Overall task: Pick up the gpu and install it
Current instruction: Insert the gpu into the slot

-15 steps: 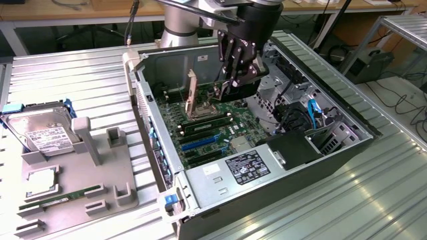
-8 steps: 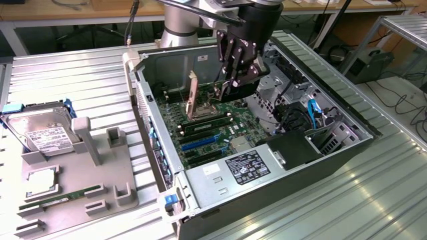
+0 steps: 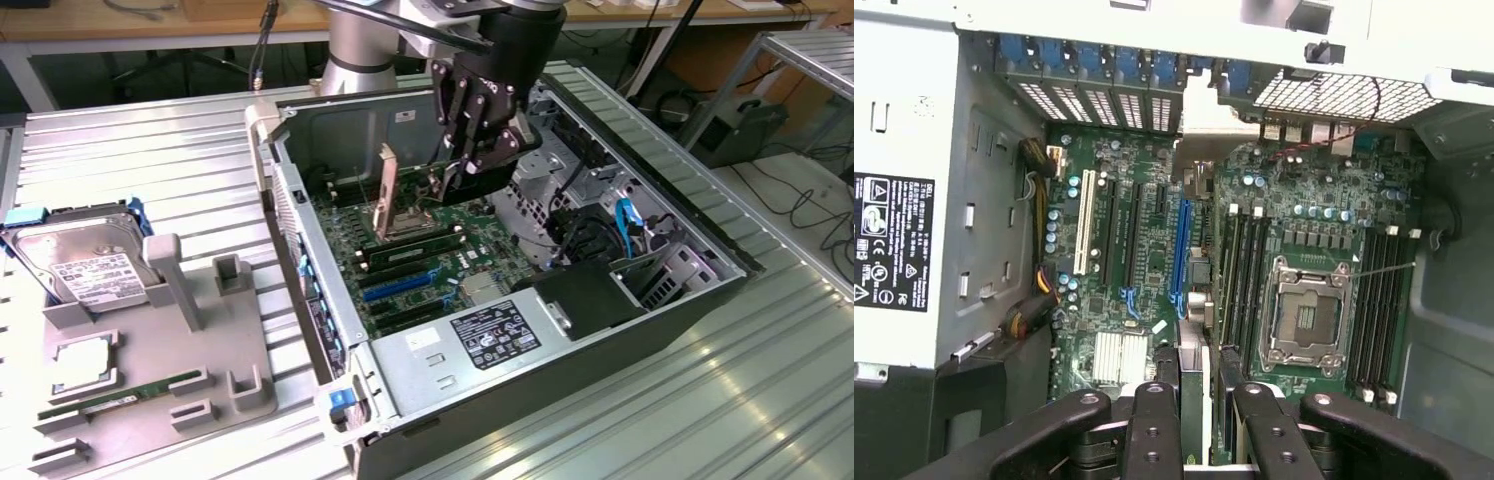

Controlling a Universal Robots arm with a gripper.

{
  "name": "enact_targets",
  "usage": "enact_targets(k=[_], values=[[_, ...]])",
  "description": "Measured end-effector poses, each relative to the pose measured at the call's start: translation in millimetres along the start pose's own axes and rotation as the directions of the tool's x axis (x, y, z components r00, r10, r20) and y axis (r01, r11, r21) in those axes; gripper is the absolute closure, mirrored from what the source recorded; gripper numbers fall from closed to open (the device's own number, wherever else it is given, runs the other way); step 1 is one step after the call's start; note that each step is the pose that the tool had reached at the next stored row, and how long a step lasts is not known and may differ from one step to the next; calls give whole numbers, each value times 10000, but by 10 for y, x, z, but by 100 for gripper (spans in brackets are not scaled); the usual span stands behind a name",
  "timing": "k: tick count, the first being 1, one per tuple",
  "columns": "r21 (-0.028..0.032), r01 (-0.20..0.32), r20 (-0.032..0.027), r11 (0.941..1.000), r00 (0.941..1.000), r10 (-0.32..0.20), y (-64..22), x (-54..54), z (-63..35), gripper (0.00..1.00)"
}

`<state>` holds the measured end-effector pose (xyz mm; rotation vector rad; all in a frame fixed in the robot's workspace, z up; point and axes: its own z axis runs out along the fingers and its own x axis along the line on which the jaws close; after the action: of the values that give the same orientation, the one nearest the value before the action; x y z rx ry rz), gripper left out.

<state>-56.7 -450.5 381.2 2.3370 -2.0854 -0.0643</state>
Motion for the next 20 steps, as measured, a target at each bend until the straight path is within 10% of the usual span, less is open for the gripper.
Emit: enact_targets(k=[13, 20], values=[[-9, 423, -1, 9991, 9991, -423, -1, -1, 0, 74], [17, -487, 50, 9988, 9988, 487, -1, 1, 22, 74]])
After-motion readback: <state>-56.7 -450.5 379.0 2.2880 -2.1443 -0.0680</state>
